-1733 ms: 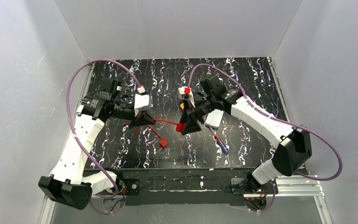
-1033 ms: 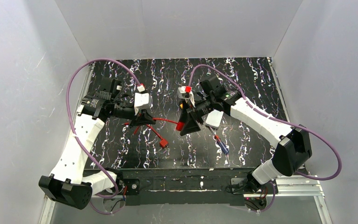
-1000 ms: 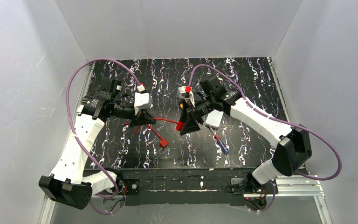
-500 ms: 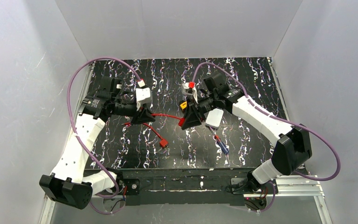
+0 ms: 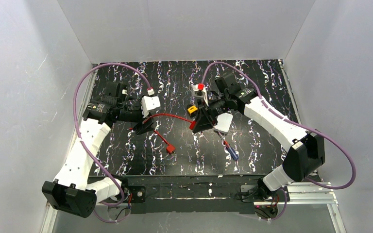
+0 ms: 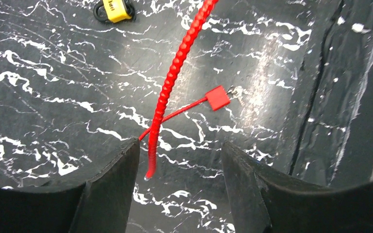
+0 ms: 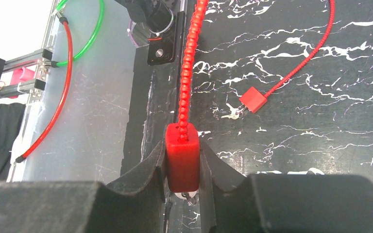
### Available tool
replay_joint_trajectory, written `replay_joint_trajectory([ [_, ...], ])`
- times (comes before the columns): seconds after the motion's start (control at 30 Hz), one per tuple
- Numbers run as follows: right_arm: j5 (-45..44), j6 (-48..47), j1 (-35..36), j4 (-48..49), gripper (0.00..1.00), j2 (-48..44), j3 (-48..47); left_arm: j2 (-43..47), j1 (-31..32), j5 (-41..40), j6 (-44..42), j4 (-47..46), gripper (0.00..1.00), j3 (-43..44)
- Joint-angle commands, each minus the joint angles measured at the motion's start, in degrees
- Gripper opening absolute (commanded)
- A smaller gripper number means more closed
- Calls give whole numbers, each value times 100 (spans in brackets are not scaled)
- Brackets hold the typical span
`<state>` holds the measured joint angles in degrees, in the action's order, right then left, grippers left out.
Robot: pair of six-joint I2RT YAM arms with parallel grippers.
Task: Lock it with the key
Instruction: Lock the lock.
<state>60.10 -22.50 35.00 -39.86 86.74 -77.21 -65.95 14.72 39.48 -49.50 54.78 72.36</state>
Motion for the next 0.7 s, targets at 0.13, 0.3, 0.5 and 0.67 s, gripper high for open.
replay_joint_trajectory([
  [0.13, 50, -226, 6, -301, 1, -36, -343, -49, -31, -459, -789, 281, 60, 206],
  [0.3, 63, -254, 6, -367, 1, -50, -344, -253, -31, -642, -918, 220, 56, 131],
  [0.5, 116, -263, 6, -353, 1, -112, -311, -374, -32, -564, -924, 91, 43, 68],
  [0.67, 125, -256, 6, -340, 1, -113, -312, -366, -31, -407, -902, 56, 21, 23],
])
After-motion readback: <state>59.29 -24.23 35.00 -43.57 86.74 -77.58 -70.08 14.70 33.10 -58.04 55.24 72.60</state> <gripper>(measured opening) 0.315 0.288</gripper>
